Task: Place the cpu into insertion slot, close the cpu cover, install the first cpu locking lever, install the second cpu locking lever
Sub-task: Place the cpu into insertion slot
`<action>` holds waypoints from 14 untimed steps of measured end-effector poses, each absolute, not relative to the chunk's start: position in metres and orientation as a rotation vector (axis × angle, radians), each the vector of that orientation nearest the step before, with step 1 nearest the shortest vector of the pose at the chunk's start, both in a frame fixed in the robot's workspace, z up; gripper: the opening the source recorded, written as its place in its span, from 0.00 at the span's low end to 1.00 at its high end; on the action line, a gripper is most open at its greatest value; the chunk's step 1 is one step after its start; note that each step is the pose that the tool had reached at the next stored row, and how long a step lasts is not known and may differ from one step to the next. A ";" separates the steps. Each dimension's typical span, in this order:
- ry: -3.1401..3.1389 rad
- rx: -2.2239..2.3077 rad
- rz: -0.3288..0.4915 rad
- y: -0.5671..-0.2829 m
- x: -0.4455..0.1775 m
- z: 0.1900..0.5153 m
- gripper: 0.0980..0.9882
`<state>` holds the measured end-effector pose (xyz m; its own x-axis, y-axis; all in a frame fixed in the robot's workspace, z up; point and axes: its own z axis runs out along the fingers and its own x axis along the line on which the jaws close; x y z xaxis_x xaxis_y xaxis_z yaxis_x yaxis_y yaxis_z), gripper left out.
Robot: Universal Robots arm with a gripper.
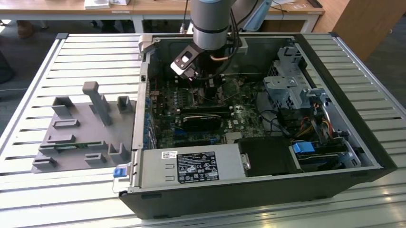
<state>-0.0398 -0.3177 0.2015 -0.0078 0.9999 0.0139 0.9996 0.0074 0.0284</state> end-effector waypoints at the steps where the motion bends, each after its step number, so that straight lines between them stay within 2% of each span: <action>1: 2.222 2.206 0.047 -0.318 -0.040 0.201 0.49; 14: 2.204 2.223 0.046 -0.318 -0.040 0.195 0.49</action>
<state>-0.0398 -0.3176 0.1954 0.0085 0.9999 0.0131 0.9996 -0.0089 0.0283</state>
